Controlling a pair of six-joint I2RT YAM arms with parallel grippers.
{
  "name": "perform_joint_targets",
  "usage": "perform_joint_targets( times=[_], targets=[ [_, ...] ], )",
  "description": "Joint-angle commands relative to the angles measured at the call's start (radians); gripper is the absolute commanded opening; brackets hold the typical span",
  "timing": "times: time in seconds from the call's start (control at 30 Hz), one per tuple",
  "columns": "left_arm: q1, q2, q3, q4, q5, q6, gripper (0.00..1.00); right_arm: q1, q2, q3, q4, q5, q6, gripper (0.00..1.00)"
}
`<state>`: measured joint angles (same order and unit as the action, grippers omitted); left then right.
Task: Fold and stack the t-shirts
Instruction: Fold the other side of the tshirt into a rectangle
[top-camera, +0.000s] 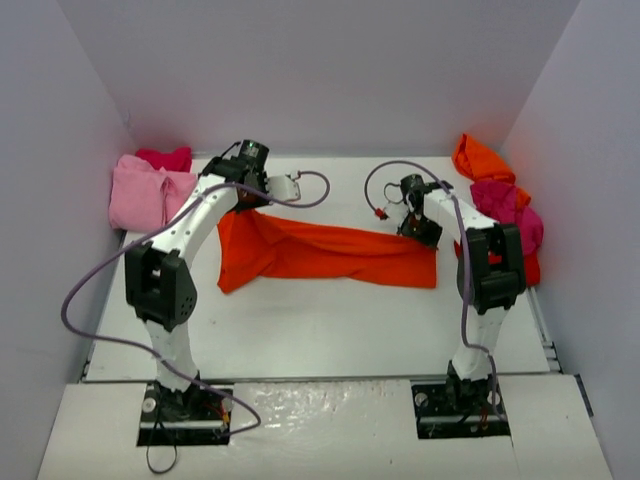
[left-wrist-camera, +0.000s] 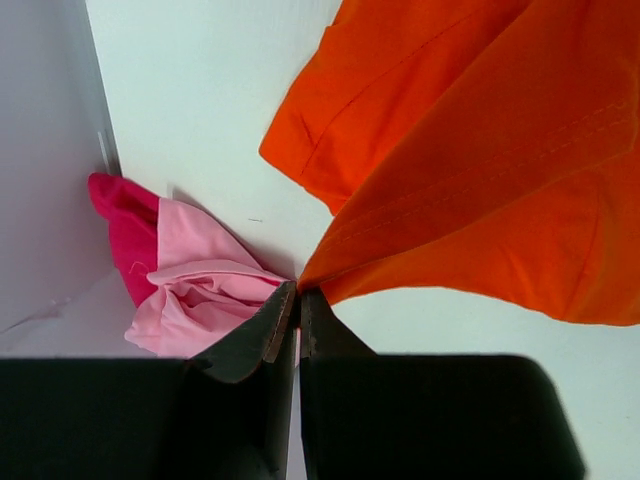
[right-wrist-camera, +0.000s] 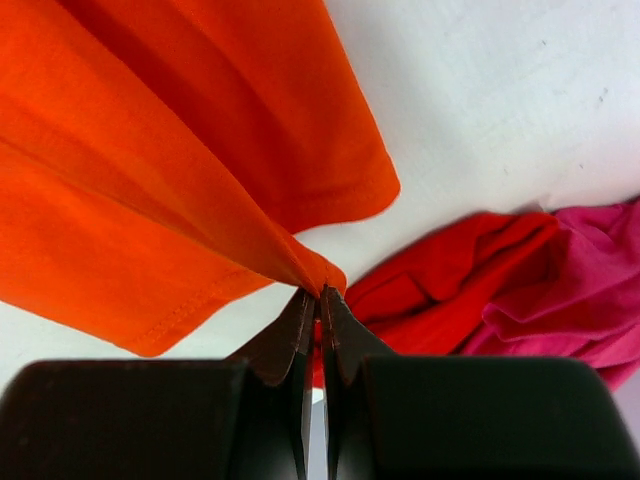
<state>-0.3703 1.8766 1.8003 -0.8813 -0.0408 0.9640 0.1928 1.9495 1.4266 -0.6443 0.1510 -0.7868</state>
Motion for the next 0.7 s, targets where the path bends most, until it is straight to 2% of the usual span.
perform_joint_targets(
  times=[0.0,0.23,0.47,0.67],
  targets=[
    [0.036,0.045,0.105,0.003,0.011,0.043,0.0,0.0,0.034,0.082,-0.012,-0.012,-0.005,0.0],
    [0.077,0.127,0.215,-0.024,0.031,0.076,0.0,-0.003,0.072,0.115,-0.012,-0.016,-0.004,0.0],
    [0.095,0.11,0.287,-0.116,0.071,0.111,0.0,-0.012,0.09,0.115,-0.011,-0.025,-0.006,0.0],
    [0.105,0.131,0.284,-0.11,0.032,0.151,0.0,-0.008,0.136,0.169,-0.011,-0.022,0.023,0.0]
  ],
)
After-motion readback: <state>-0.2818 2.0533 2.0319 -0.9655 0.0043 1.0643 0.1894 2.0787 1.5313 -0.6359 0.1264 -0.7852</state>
